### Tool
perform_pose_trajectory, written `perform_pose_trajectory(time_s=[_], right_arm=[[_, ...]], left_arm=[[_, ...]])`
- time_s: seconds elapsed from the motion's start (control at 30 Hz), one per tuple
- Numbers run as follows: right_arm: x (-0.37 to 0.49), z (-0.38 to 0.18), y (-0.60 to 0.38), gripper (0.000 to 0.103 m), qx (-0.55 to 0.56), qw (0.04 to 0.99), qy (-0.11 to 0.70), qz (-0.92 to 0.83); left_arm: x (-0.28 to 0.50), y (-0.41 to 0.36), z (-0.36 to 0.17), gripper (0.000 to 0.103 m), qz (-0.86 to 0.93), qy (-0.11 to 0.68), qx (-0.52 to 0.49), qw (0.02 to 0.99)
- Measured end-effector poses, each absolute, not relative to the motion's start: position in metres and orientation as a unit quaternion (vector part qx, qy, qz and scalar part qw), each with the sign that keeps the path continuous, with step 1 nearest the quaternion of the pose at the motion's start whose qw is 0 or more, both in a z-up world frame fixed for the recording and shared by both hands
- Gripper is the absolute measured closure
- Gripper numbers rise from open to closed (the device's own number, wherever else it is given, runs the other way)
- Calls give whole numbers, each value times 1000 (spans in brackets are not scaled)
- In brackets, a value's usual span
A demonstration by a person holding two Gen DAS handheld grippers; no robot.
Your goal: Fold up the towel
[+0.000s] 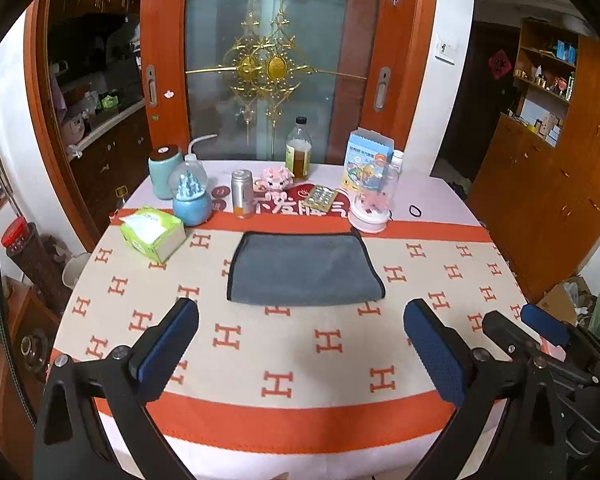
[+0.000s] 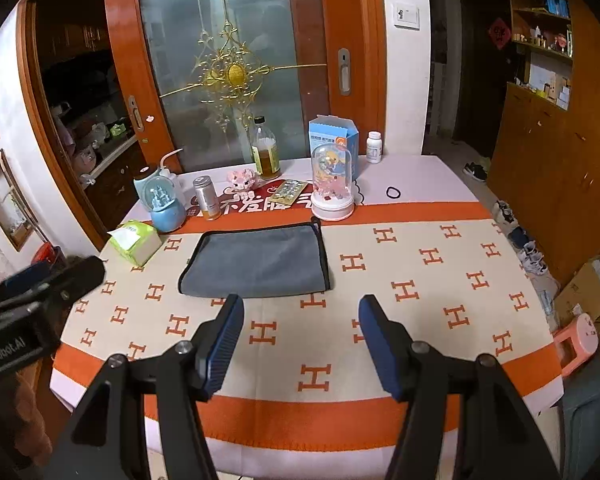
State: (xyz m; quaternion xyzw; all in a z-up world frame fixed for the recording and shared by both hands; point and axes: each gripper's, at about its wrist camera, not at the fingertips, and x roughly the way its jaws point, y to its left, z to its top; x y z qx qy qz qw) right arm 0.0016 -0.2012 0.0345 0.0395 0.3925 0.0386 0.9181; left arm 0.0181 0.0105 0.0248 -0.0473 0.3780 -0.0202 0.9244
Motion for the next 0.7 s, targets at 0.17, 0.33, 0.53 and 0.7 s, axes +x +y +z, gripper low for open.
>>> perform_pose_trajectory(time_s=[0.17, 0.33, 0.53, 0.7], right_arm=[[-3, 39, -203, 43, 30, 922, 384, 37], [-5, 37, -202, 43, 27, 920, 389, 41], [-9, 33, -198, 43, 26, 915, 400, 43], [-13, 30, -196, 43, 26, 912, 408, 44]], left_arm=[[10, 4, 21, 1, -11, 387, -41, 921], [3, 2, 18, 1, -3, 394, -42, 918], [-1, 3, 16, 1, 7, 401, -38, 915], [-5, 2, 16, 1, 7, 403, -33, 914]])
